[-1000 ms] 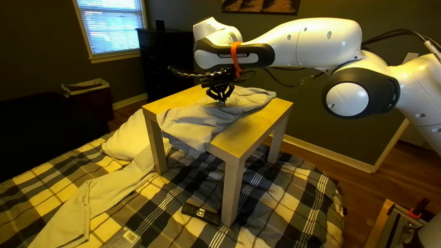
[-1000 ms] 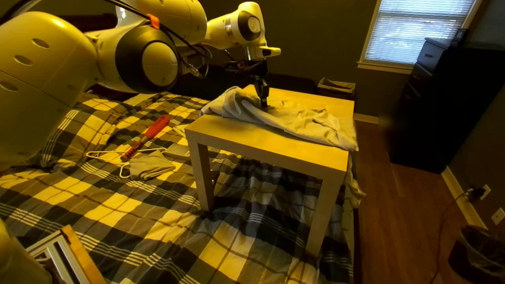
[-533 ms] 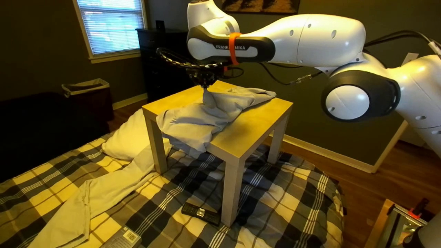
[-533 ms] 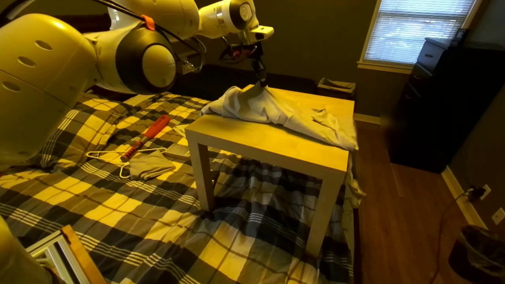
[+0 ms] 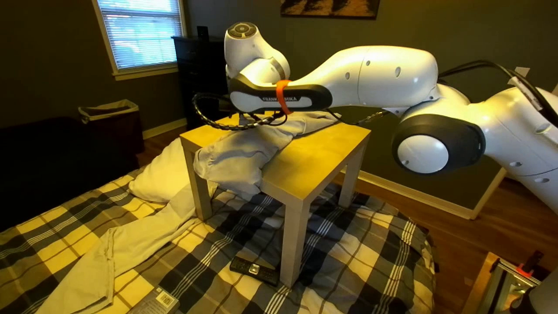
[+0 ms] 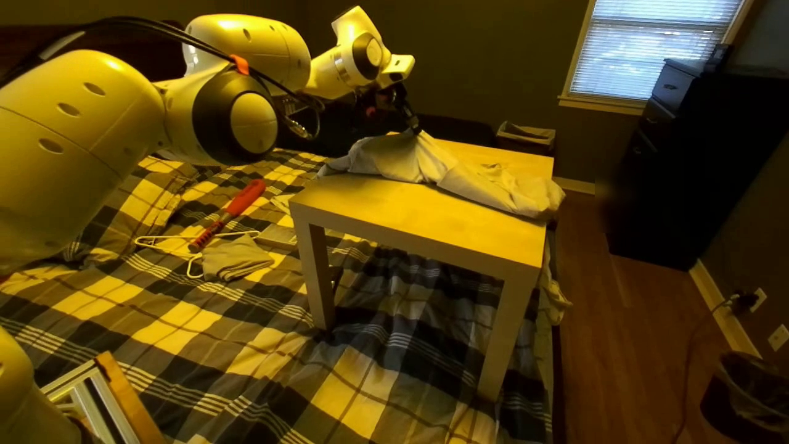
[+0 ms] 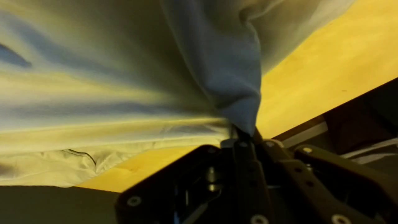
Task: Fold the cloth on the table
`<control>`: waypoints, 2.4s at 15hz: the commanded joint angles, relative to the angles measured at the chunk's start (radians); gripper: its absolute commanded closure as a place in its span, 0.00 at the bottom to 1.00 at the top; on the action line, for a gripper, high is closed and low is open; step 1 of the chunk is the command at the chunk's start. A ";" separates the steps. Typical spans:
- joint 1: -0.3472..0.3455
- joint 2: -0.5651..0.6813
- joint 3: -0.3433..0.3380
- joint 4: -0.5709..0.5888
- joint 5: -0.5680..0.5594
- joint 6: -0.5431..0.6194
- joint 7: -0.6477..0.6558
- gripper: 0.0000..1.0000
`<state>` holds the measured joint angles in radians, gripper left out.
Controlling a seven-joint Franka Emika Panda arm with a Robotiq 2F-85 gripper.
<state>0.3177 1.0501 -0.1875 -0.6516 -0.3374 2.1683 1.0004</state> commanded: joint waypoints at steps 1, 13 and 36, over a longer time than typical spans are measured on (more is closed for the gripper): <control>0.026 0.104 -0.077 0.060 -0.075 0.095 0.098 1.00; 0.038 0.052 -0.123 0.072 -0.079 -0.027 0.018 0.44; -0.135 -0.234 0.045 -0.059 0.040 -0.100 -0.958 0.00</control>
<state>0.2151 0.8967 -0.2165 -0.5874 -0.3540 2.0250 0.1736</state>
